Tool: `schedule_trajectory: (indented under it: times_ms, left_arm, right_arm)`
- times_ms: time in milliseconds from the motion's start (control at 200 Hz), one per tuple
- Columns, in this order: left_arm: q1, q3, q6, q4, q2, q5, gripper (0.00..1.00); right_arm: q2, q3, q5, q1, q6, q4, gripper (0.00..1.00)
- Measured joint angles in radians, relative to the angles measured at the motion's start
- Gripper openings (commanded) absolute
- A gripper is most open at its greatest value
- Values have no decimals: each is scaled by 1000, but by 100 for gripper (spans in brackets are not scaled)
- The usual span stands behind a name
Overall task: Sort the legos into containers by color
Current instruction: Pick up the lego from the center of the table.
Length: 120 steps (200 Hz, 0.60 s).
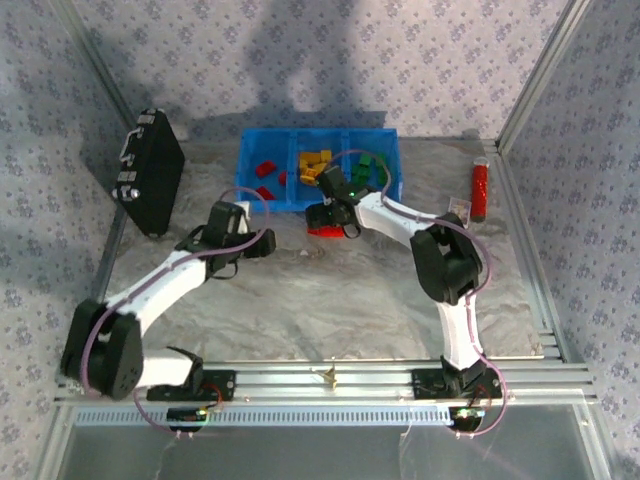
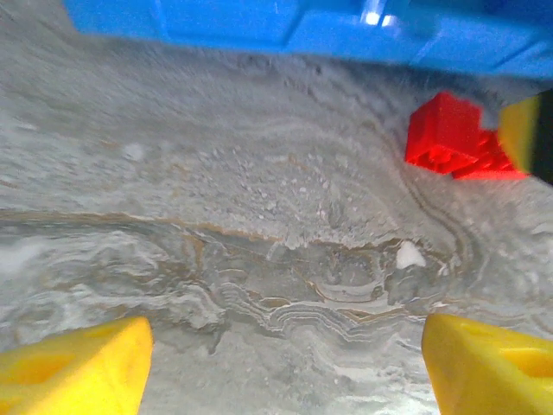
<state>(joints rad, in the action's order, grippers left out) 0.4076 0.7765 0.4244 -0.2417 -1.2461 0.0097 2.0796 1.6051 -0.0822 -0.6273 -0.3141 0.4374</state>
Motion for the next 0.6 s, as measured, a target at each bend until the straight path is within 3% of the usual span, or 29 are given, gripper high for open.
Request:
schedule_trajectory:
  times_ms: [210, 420, 600]
  left_arm:
    - [-37, -14, 38, -90, 201, -54, 84]
    - [-109, -29, 68, -158, 233, -63, 84]
    - [-121, -29, 75, -186, 242, -63, 84]
  right_arm:
    - [117, 144, -28, -16, 13, 54, 75]
    - [214, 247, -42, -42, 16, 111, 71]
    - [261, 286, -53, -56, 15, 142, 59]
